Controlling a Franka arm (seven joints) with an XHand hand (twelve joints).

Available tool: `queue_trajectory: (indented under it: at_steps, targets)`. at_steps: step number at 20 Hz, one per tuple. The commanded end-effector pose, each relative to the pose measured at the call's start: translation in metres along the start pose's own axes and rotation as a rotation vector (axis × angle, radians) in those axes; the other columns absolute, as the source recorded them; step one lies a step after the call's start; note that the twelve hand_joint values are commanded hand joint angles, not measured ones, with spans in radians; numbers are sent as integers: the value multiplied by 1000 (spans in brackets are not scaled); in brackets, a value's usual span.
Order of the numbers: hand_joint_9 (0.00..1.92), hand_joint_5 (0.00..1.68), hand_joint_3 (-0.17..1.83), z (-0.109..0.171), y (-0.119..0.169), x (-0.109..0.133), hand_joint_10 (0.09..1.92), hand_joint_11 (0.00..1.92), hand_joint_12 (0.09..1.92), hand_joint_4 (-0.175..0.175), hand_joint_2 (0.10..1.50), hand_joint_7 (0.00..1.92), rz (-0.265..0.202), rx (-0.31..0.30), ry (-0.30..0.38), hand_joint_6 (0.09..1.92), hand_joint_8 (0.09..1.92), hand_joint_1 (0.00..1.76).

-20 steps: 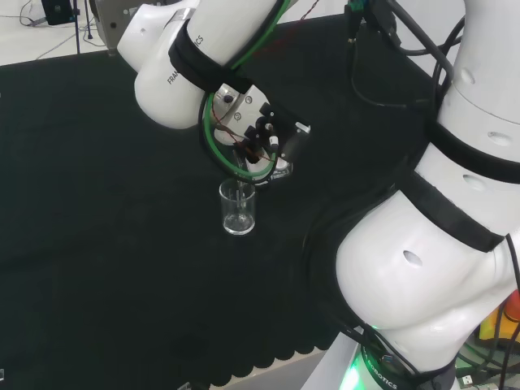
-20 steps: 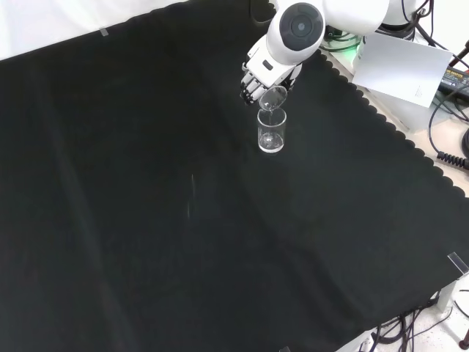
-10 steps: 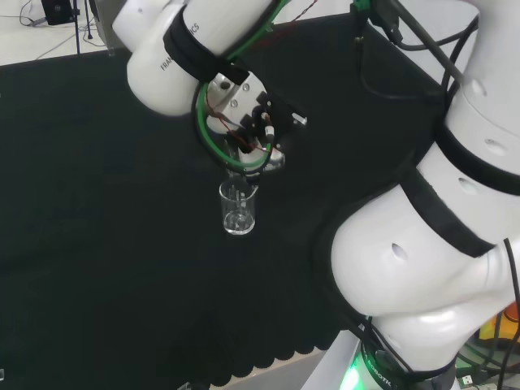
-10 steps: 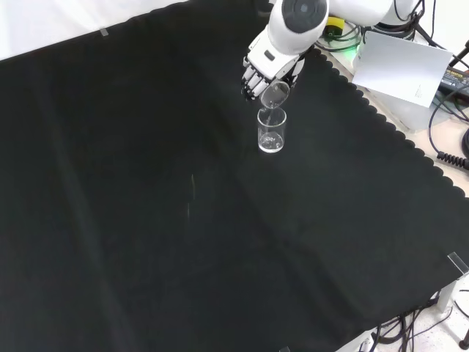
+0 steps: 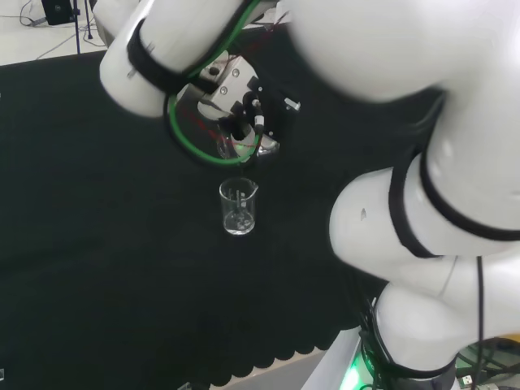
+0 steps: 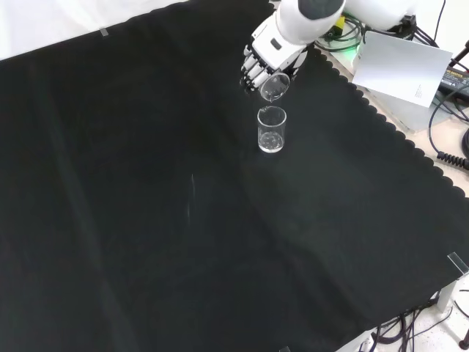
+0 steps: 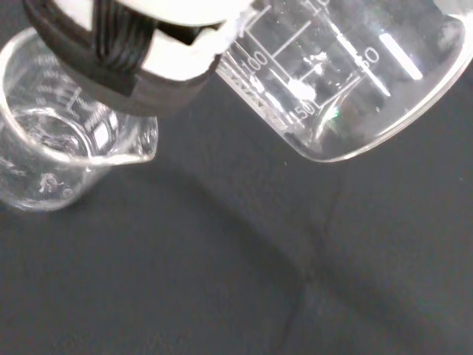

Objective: Pour the water from the handheld beaker into the one on the table.

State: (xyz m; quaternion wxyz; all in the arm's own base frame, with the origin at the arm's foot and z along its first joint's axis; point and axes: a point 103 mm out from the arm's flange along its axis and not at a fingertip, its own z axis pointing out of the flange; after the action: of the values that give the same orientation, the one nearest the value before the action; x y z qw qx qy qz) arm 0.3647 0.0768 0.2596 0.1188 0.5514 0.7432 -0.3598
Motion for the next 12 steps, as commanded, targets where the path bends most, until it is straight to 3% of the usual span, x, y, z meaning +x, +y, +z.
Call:
queue_trajectory:
  at_steps: [1,8,12]
  targets:
    - [1690,1462,-175,44,14,22,511,1477,761,-175,1017,1552,-38,146,-63,157,87,1320]
    - [1688,1460,-175,46,13,19,516,1477,762,-175,1017,1552,-37,137,-53,162,87,1320]
    - [1687,1459,-175,43,11,12,519,1477,762,-175,1017,1551,-27,102,-6,164,87,1320]
